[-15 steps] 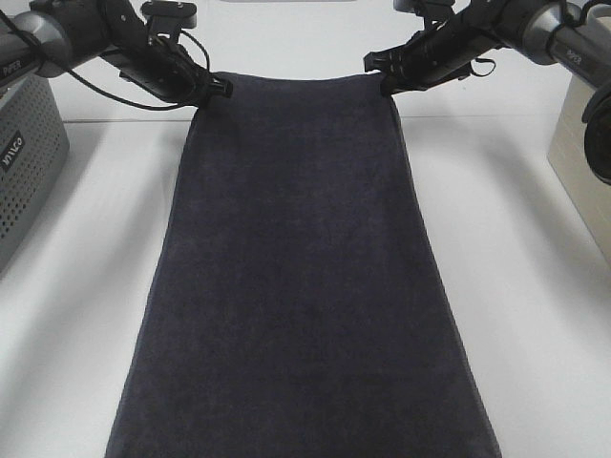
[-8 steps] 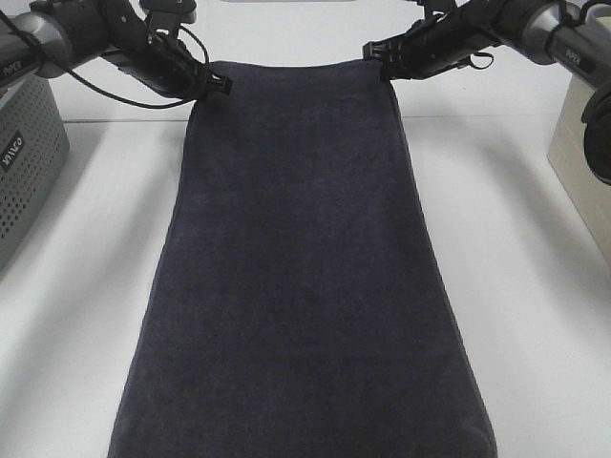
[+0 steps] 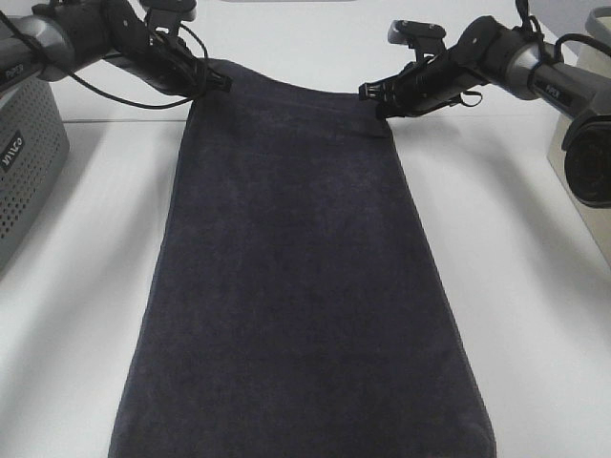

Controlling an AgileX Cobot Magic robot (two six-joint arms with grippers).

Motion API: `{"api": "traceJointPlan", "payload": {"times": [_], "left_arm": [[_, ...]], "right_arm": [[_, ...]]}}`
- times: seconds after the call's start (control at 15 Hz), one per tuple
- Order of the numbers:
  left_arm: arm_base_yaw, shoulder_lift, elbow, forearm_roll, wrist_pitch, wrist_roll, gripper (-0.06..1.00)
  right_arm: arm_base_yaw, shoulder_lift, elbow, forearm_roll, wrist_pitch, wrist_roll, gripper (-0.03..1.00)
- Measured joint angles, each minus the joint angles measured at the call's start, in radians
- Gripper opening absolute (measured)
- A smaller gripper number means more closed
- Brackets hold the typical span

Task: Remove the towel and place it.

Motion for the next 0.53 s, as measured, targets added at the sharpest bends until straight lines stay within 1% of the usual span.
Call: {"api": "traceJointPlan", "payload": {"times": [0.27, 0.4, 0.53], "left_arm": [[0.0, 0.047, 0.0, 0.0, -0.039, 0.0, 0.01], [0.0, 0.064, 0.0, 0.0, -0.057, 0.0, 0.01], [0.0, 0.066, 0.0, 0.0, -0.072, 0.001, 0.01]], "right_arm": [[0.0, 0.01, 0.0, 0.013, -0.014, 0.0, 0.01], [0.0, 0.01, 0.0, 0.085, -0.05, -0.038, 0.08], [0.0, 0.01, 0.0, 0.117, -0.064, -0.076, 0.17]]}}
